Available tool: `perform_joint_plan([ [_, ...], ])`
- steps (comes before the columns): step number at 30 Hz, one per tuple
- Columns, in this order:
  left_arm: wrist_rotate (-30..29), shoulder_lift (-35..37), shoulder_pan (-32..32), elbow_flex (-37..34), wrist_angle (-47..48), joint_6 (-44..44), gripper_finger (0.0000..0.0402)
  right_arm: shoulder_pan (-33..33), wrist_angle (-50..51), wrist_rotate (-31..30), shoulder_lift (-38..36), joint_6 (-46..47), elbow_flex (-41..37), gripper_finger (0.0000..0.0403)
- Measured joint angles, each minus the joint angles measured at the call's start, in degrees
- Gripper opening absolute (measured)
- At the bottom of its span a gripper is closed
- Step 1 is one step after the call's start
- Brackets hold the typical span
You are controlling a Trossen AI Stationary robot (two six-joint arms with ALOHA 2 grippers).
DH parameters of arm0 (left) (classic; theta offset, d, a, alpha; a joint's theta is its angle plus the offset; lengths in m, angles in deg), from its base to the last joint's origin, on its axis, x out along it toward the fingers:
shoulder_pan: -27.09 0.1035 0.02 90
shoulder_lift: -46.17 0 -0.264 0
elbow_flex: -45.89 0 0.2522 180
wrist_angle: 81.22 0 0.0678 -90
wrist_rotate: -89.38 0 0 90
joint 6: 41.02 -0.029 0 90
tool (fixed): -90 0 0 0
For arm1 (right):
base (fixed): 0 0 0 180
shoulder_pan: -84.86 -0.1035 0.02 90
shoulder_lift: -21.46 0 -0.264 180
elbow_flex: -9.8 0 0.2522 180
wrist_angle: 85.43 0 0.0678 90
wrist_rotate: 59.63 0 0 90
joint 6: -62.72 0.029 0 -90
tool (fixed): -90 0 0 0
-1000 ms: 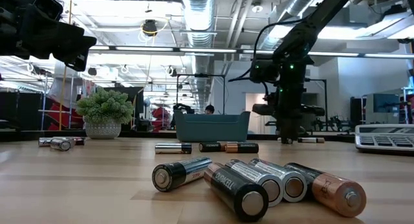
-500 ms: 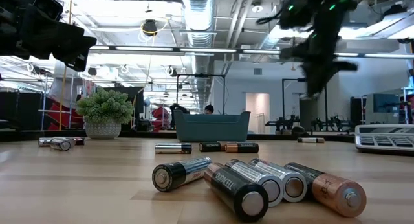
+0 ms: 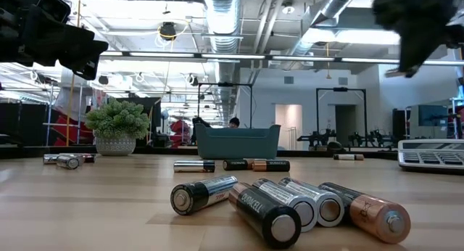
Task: Sort batteries
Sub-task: Put the silver battery into the green bin
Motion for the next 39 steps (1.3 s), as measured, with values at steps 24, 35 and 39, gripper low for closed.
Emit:
perform_joint_plan([
  [24, 0.0, 0.02, 0.0, -0.01, -0.01, 0.0, 0.0128, -49.84, -17.69, 7.65, 21.42, 21.29, 0.09, 0.0017],
  [35, -0.01, 0.01, 0.0, -0.02, 0.0, 0.01, 0.0128, -47.26, -28.63, 15.36, 36.57, 14.25, 0.11, 0.0017],
  [39, 0.0, 0.01, 0.01, 0.0, 0.0, 0.01, 0.0128, -46.88, -30.69, 15.52, 39.56, 12.01, 0.13, 0.0018],
])
